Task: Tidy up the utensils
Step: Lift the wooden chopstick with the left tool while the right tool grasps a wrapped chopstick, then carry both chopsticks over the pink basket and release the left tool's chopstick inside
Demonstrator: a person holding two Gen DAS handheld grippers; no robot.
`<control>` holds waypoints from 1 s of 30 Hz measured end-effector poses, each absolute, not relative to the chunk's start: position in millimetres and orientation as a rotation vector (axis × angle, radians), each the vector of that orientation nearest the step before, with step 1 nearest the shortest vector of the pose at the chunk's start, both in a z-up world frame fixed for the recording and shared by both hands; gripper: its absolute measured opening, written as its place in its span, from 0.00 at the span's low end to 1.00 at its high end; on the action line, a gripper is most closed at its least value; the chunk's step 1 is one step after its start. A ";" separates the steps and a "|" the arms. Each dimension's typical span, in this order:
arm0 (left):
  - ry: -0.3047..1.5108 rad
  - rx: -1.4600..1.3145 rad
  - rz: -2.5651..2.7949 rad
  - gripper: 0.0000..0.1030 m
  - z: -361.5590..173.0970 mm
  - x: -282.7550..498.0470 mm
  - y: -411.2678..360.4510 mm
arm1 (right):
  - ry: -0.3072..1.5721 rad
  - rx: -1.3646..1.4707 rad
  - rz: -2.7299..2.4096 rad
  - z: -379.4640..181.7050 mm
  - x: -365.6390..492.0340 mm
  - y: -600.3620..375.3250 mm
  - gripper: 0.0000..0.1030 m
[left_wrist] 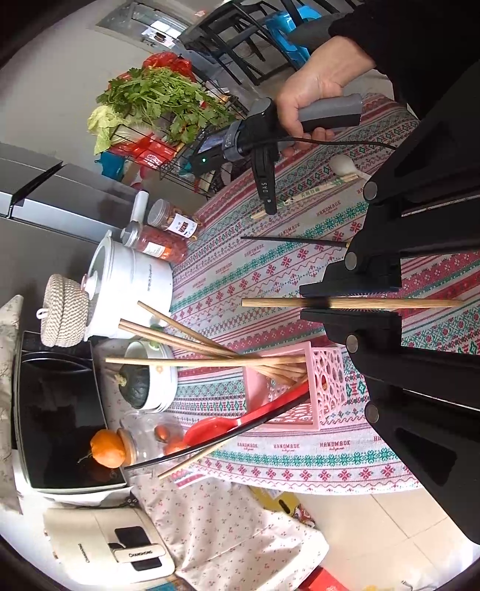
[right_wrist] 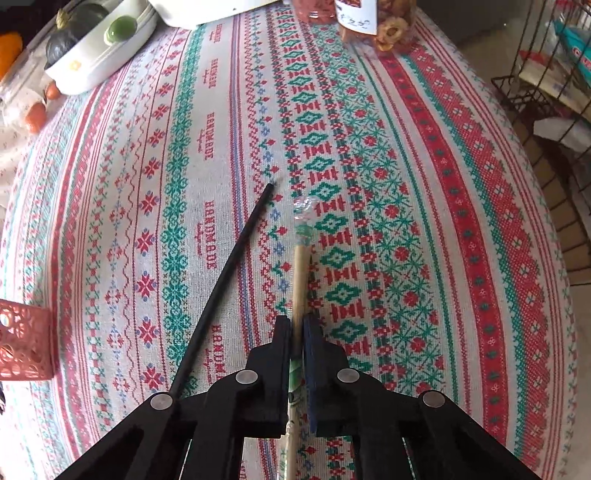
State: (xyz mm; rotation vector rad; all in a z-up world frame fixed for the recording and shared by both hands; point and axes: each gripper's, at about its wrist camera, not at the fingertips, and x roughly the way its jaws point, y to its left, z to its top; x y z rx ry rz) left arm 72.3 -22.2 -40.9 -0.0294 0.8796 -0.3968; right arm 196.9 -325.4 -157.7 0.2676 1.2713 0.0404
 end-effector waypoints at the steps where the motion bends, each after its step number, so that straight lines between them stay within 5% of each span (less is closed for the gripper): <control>1: 0.869 -0.035 -0.395 0.05 -38.3 71.1 -19.9 | 1.245 0.279 0.046 -150.7 193.2 -328.3 0.04; 19: 0.481 -0.195 -0.316 0.05 52.6 29.0 28.5 | 0.671 0.315 0.223 -2.7 111.6 -298.8 0.05; 25: 0.311 -0.187 -0.230 0.05 76.3 26.2 45.2 | 0.642 0.272 0.257 2.8 107.3 -284.4 0.05; 30: 0.336 -0.206 -0.182 0.05 64.2 49.5 56.1 | 0.655 0.258 0.264 -2.3 109.2 -277.8 0.05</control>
